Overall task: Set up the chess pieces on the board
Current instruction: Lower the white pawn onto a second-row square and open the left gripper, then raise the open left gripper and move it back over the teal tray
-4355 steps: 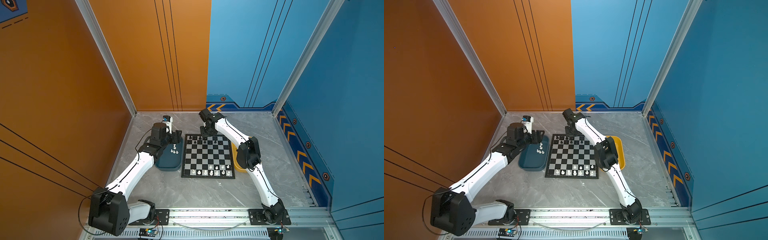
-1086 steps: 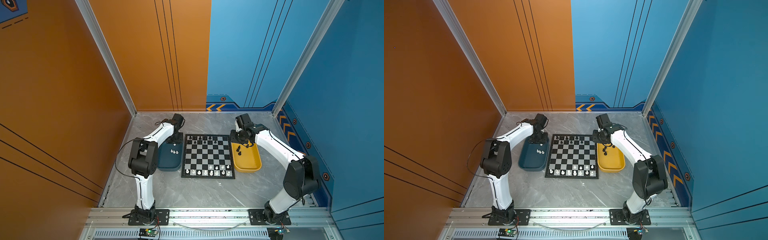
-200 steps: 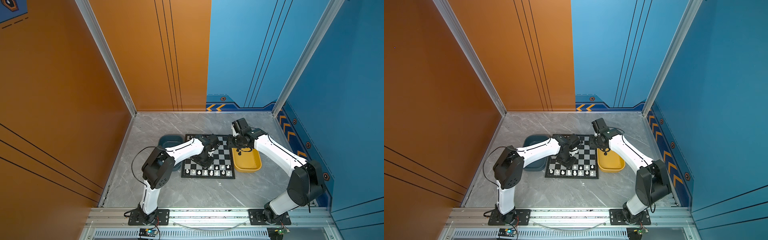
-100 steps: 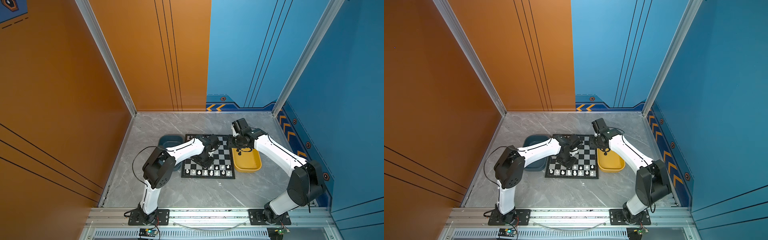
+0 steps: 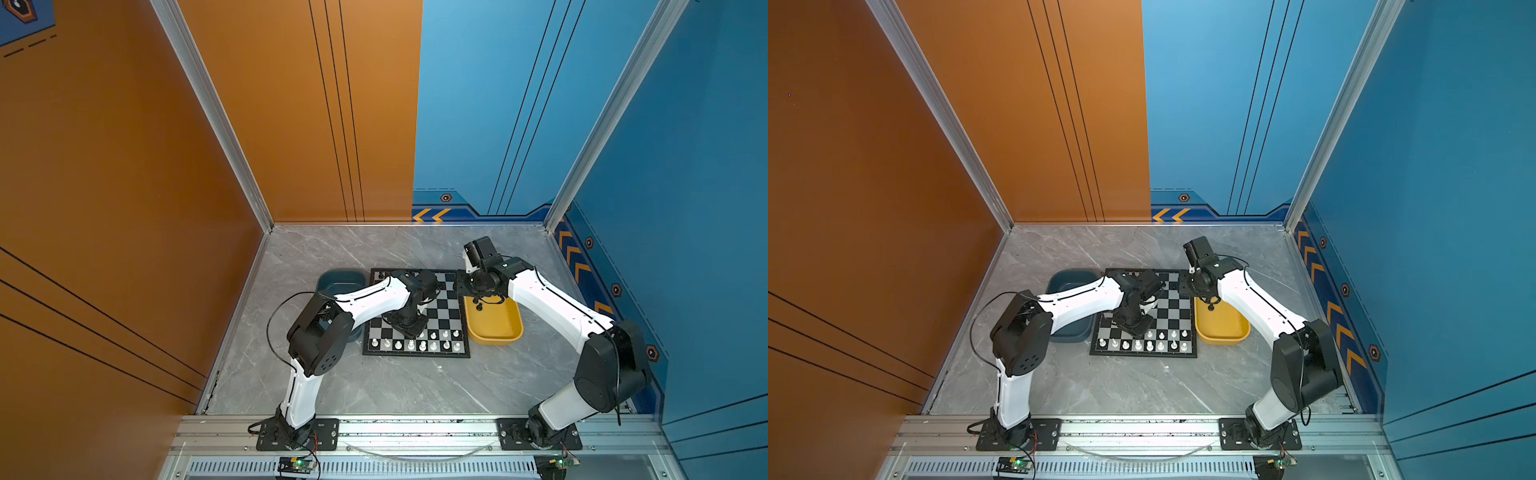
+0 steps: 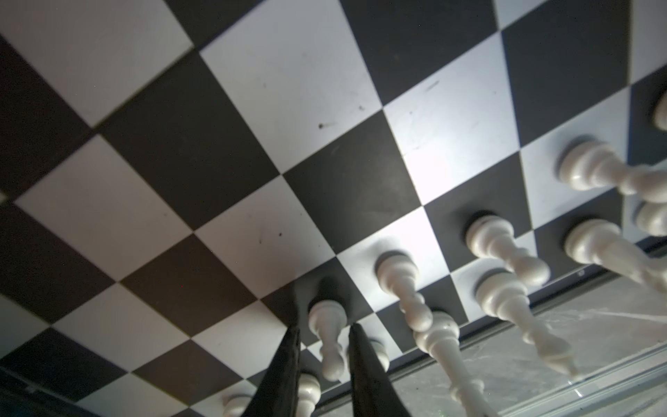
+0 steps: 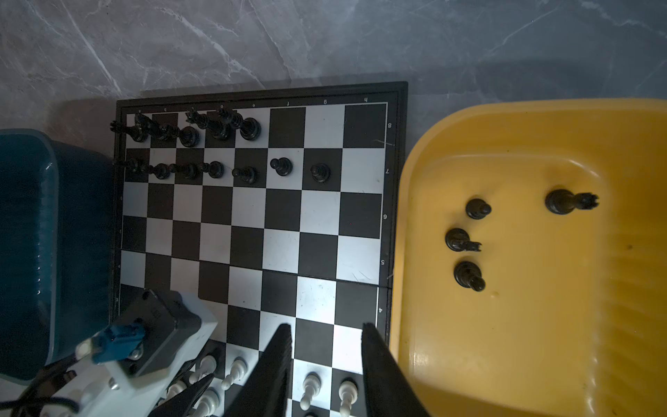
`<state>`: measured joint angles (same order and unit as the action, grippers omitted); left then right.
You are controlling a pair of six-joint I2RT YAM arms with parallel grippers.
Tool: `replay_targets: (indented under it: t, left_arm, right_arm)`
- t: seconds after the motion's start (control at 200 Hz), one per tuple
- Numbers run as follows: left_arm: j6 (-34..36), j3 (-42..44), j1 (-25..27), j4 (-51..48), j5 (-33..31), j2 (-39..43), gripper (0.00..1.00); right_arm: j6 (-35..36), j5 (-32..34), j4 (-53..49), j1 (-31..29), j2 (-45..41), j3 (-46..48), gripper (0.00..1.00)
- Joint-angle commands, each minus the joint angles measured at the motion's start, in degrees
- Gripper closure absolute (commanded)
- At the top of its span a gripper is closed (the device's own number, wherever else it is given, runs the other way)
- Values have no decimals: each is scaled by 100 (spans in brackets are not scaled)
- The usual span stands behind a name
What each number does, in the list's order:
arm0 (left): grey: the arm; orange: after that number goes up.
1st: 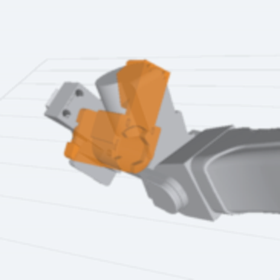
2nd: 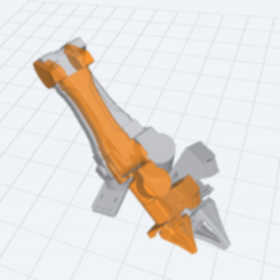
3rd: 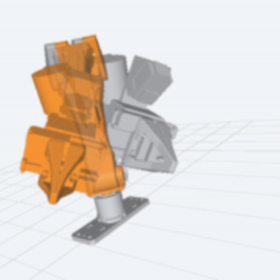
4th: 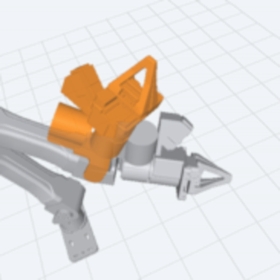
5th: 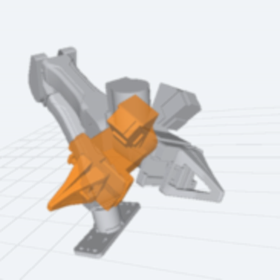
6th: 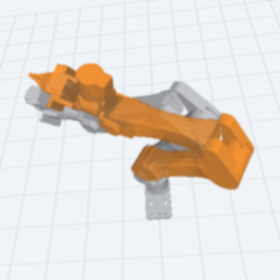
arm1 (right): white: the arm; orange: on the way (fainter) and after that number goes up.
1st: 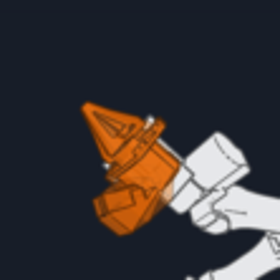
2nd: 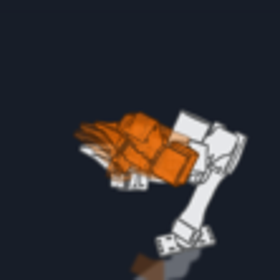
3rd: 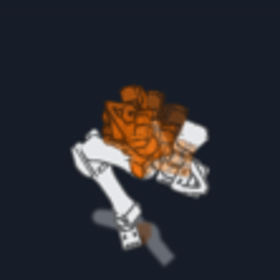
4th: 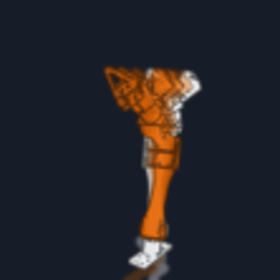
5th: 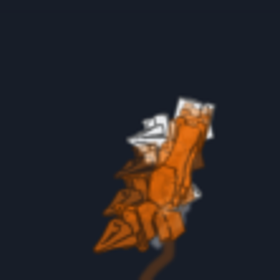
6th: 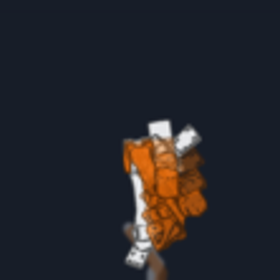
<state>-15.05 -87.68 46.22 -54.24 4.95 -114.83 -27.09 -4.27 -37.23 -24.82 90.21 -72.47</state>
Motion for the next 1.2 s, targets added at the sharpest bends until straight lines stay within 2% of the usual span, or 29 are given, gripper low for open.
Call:
replay_targets:
  t: [0.0, 0.29, 0.481, 0.636, 0.811, 0.991, 1.197]
  left_arm:
    - [-68, -52, 70, -107, -139, 121, 71]
    - [-94, -162, -57, -110, -331, 636, 69]
    - [-68, -121, -336, -105, -565, 1390, 66]
    - [-159, 313, -1083, 39, -862, 2000, 67]
    - [-301, 893, -2152, 282, -1088, 2243, 68]
    - [-315, 1229, -2938, 737, -997, 2114, 68]
    - [-271, 1288, -3465, 1108, -749, 1684, 69]
  right_arm:
    - [-77, 191, 32, -41, -162, 66, 65]
    - [-67, 216, 6, -32, -204, 64, 65]
    - [-59, 236, -12, 2, -224, 54, 65]
    - [-59, 204, -12, 8, -176, 16, 65]
    - [-26, 214, -60, 12, -111, -78, 65]
    - [9, 235, -165, 73, -66, -191, 65]
    - [7, 256, -231, 134, -26, -248, 64]
